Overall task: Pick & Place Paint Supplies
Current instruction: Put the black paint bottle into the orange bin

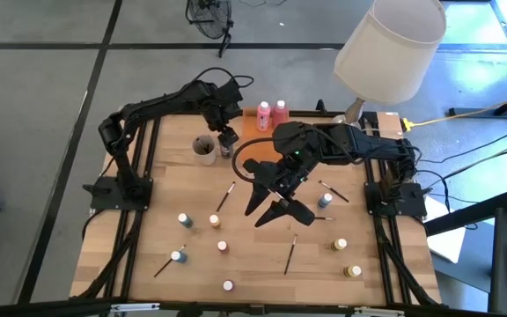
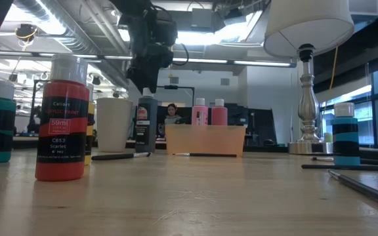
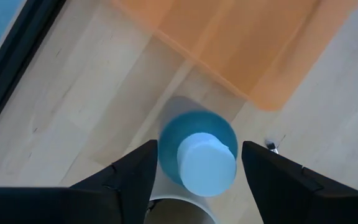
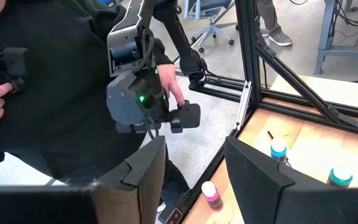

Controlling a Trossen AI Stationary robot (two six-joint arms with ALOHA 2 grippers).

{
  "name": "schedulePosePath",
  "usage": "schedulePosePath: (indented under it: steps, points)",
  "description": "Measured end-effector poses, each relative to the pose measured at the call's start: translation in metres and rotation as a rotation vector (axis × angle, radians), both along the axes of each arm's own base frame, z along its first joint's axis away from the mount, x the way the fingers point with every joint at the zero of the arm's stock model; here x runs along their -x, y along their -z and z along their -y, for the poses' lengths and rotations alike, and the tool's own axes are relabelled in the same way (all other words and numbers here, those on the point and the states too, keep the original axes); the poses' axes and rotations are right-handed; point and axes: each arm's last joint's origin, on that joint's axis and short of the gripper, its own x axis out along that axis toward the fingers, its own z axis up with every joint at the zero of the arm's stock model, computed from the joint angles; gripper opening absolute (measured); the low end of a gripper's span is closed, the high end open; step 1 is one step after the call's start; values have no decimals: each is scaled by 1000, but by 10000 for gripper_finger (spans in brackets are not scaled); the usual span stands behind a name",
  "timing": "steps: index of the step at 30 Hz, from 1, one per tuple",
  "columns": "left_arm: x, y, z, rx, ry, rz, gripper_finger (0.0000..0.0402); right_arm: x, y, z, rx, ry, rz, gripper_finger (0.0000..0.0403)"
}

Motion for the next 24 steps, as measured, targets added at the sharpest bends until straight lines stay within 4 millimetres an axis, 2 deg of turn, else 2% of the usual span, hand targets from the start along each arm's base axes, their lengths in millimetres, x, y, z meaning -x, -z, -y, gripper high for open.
schedulePosePath:
  steps: [24]
  points:
    - [2,1,1,13,0,-20,201,0,1,-1,6,-5,-2,171]
